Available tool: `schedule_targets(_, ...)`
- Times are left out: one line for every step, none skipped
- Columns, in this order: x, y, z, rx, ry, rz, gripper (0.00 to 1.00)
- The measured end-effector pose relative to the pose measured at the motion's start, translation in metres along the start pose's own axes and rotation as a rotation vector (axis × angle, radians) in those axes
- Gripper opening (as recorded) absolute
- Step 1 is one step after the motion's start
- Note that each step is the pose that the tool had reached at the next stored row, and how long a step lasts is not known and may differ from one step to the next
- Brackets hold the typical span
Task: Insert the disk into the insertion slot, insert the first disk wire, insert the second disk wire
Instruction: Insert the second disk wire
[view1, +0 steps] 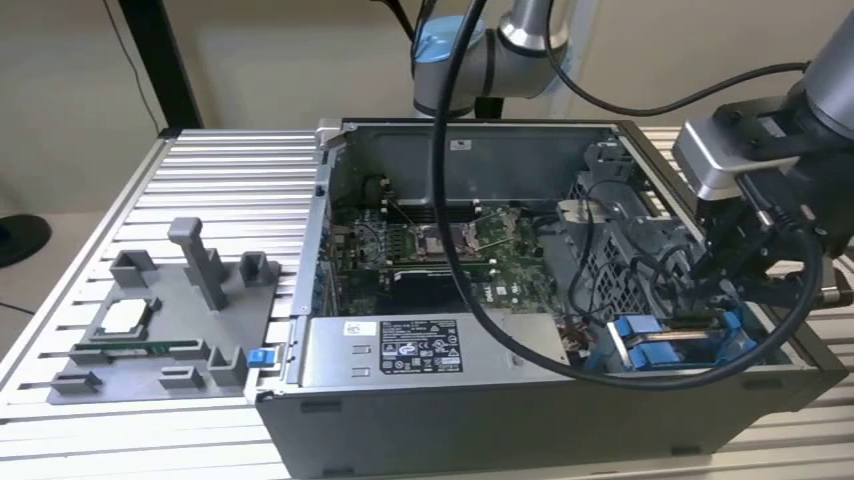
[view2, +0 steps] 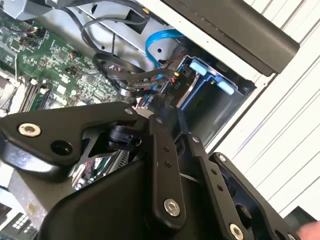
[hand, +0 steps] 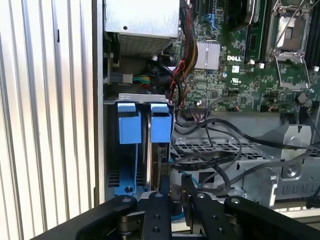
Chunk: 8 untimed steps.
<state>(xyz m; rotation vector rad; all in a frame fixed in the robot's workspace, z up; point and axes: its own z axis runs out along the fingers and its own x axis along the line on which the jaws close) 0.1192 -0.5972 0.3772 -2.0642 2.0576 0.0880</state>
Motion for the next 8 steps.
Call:
schedule_targets(-0.0002,-0.0001,-0.0015,0.0,-0.001,0.0,1.0)
schedule_targets(-0.0003,-0.0002,-0.0021,0.0,-0.0012,0.0,1.0)
schedule_targets(-0.0003,-0.0001,-0.0021,0.0,-0.0012,0.0,1.0)
schedule_targets(-0.0003,-0.0001,-0.0021,0.0,-0.0013,0.0,1.0)
schedule_targets(-0.0005,-0.0002,-0.0027,0.0,-0.0011,0.0,1.0)
schedule_targets(-0.0006,-0.0003,-0.0031,0.0,-0.0011,0.0,1.0)
schedule_targets(-0.0006,-0.0003,-0.0031,0.0,-0.0011,0.0,1.0)
schedule_targets(-0.0006,-0.0003,-0.0032,0.0,-0.0011,0.0,1.0)
